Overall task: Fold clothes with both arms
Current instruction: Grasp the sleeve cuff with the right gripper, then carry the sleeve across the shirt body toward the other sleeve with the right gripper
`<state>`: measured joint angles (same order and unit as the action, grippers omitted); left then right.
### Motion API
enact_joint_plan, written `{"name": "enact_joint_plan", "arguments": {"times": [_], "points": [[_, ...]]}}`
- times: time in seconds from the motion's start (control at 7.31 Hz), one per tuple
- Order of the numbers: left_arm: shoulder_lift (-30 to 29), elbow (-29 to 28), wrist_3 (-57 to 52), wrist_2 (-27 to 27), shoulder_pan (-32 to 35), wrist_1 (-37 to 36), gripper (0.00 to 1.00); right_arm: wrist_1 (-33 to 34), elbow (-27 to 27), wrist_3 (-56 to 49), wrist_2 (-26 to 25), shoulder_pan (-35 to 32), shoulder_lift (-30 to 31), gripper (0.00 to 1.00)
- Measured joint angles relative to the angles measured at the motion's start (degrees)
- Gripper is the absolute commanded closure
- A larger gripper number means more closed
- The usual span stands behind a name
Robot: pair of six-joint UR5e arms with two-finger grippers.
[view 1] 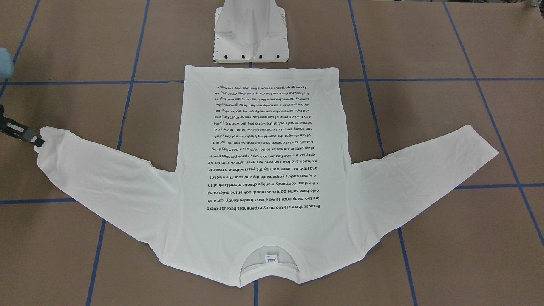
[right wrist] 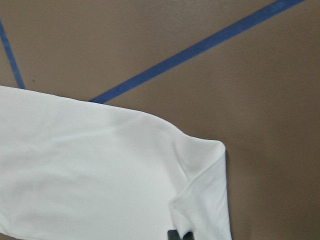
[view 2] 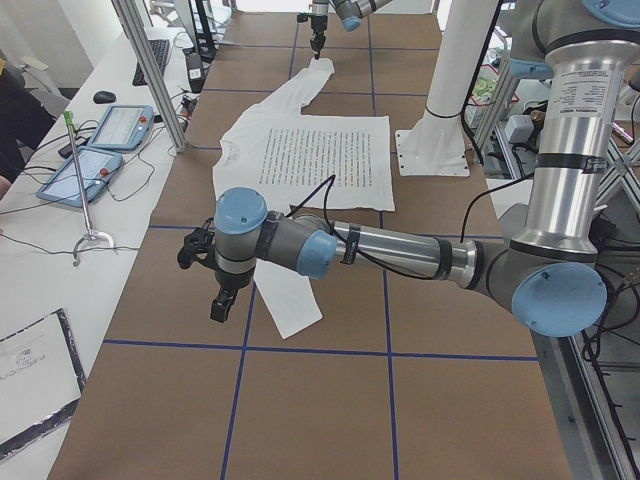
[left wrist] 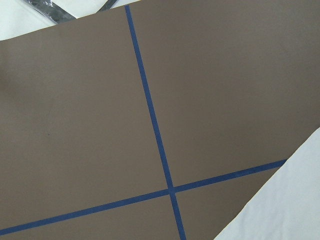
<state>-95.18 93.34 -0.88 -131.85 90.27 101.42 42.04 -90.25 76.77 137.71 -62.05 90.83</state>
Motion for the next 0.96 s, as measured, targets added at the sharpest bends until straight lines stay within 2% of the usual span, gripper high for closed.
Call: {"name": "enact_joint_plan", "arguments": {"times": [0.41, 0.55, 0.68, 0.96], "points": [[0.00, 0.14, -0.08, -0.05, 0.00, 0.02, 0.01, 13.35, 0.22, 7.60, -1.38, 3.06, -15.93, 1.00], [0.00, 0.26, -0.08, -0.05, 0.00, 0.03, 0.01, 16.91, 0.65, 11.49, -3.41, 5.27, -21.40, 1.00], [0.00, 0.29, -0.11, -0.01, 0.00, 0.06, 0.01, 19.21, 2.44, 15.57, -6.87, 7.91, -27.33, 1.00], [0.05, 0.28, -0.13, -0.02, 0.00, 0.09, 0.01, 20.87, 10.93, 22.79, -12.99, 11.58, -41.04, 1.00]]}}
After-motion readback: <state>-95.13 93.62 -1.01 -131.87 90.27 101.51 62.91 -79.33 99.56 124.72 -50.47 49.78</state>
